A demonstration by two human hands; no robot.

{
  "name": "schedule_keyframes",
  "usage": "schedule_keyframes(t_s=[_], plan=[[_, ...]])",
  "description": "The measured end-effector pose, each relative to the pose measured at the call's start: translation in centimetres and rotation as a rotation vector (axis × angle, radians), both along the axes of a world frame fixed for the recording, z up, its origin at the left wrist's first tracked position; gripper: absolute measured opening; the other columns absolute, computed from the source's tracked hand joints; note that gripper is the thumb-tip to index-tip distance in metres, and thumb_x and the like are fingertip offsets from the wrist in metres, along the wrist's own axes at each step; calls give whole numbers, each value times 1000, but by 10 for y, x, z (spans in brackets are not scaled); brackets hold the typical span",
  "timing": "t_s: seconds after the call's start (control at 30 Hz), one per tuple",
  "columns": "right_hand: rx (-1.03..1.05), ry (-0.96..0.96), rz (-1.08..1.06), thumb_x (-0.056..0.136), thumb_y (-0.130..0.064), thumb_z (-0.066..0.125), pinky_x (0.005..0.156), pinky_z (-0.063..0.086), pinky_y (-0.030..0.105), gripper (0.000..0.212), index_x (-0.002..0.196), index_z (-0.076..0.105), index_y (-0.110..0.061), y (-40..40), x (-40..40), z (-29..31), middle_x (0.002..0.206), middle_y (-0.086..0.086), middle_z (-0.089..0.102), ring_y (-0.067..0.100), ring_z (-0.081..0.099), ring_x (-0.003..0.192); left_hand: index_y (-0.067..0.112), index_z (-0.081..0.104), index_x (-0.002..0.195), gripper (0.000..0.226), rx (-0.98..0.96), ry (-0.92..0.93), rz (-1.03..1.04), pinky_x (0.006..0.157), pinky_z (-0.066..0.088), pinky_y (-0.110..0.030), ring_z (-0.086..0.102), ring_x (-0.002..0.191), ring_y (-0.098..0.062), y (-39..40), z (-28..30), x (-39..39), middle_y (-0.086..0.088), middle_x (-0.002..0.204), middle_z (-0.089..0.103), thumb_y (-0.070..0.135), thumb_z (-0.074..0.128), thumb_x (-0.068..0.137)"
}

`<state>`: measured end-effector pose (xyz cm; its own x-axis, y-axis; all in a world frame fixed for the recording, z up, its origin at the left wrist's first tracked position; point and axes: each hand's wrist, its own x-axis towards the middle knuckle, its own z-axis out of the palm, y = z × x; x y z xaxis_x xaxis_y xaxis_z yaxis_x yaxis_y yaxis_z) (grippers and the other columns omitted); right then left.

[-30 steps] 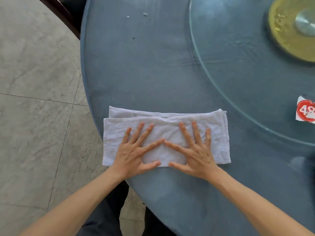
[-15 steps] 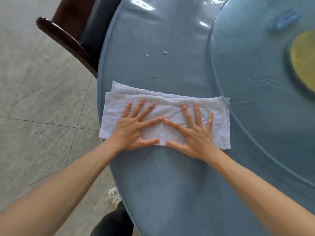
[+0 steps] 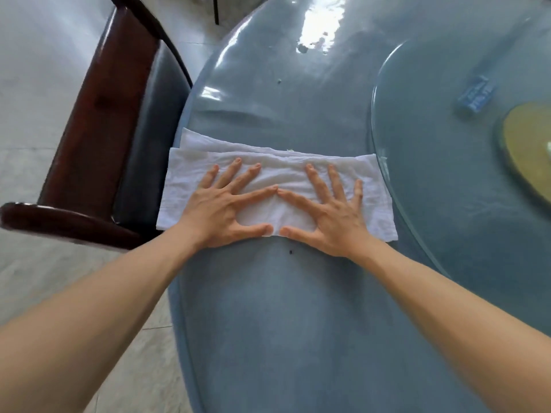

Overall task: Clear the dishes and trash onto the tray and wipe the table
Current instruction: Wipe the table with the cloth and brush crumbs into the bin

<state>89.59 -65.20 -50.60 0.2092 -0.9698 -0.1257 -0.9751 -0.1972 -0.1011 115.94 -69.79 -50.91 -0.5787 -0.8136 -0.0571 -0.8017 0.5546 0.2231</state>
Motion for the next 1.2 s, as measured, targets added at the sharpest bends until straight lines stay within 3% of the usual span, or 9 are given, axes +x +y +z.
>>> schedule_keyframes(t_s=[0.5, 0.9, 1.2], plan=[[24, 12, -144, 68, -104, 10, 113, -5, 80, 77, 140, -5, -82, -112, 6, 1, 171, -15, -20, 29, -21, 158, 71, 2, 146, 76, 20, 36, -203, 125, -10, -48, -14, 156, -16, -158, -2, 1, 20, 168, -6, 94, 24, 77], [50, 17, -338, 69, -103, 16, 113, -6, 80, 75, 137, -8, -84, -209, 11, 1, 170, -16, -24, 28, -24, 157, 69, 6, 148, 77, 1, 48, -368, 126, -2, -49, -9, 157, -16, -298, -4, -15, 20, 168, -1, 94, 26, 77], [49, 19, -420, 67, -103, 17, 113, -6, 80, 77, 138, -6, -84, -275, 0, 4, 170, -18, -22, 26, -23, 157, 69, 4, 147, 79, -15, 53, -440, 125, -6, -50, -8, 157, -17, -380, -6, -38, 19, 169, -1, 95, 24, 76]])
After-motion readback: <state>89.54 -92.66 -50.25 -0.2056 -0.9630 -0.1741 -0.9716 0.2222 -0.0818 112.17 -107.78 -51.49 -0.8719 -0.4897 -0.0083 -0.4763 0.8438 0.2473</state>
